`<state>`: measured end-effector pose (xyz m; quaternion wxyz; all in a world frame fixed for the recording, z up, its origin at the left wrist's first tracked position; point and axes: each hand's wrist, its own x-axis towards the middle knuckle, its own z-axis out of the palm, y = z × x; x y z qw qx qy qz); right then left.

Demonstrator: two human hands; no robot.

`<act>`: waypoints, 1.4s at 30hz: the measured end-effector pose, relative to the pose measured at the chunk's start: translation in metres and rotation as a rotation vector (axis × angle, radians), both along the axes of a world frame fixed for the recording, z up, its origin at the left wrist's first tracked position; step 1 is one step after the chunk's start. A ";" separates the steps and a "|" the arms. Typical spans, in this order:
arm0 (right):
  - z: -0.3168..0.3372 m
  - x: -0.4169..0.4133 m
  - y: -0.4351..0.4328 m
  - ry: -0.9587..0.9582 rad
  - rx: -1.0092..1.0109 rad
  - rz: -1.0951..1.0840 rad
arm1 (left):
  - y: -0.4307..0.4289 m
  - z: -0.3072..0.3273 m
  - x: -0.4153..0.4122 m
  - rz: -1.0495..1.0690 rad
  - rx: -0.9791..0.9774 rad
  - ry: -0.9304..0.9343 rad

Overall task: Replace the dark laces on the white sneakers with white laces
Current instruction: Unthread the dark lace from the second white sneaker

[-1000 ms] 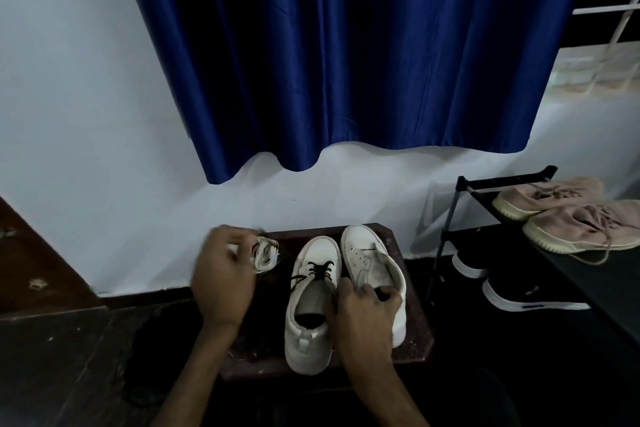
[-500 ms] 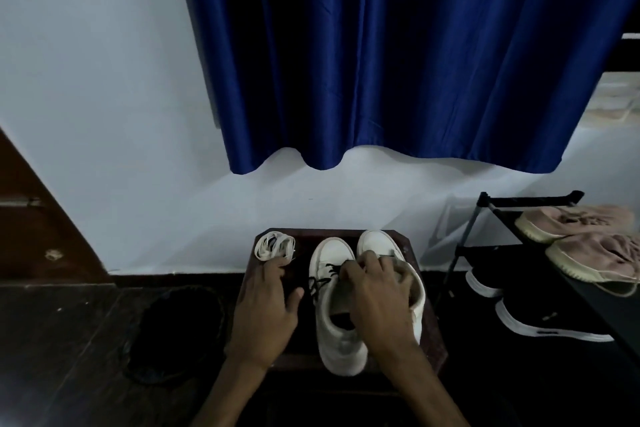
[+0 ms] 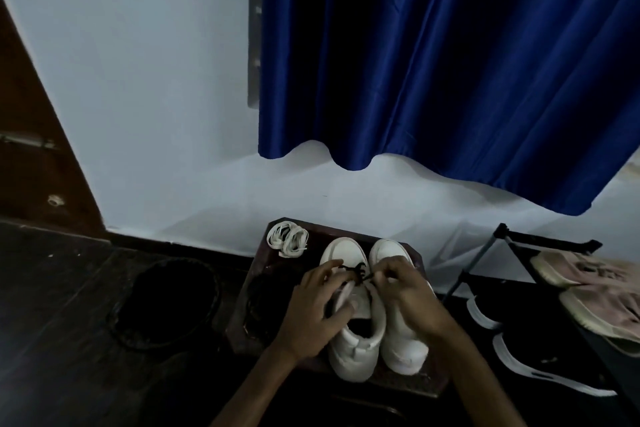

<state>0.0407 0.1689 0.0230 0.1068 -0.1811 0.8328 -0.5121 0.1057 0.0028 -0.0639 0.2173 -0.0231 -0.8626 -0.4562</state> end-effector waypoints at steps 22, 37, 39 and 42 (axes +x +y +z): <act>0.015 -0.013 -0.013 0.467 0.495 0.230 | -0.001 -0.012 -0.001 0.019 0.348 0.022; 0.020 -0.007 -0.025 0.530 0.844 0.253 | 0.000 -0.011 0.000 0.029 0.369 0.057; 0.022 -0.004 -0.026 0.556 0.878 0.224 | -0.001 -0.012 -0.001 0.030 0.371 0.056; 0.023 -0.004 -0.026 0.566 0.882 0.267 | -0.001 -0.012 -0.001 0.033 0.376 0.055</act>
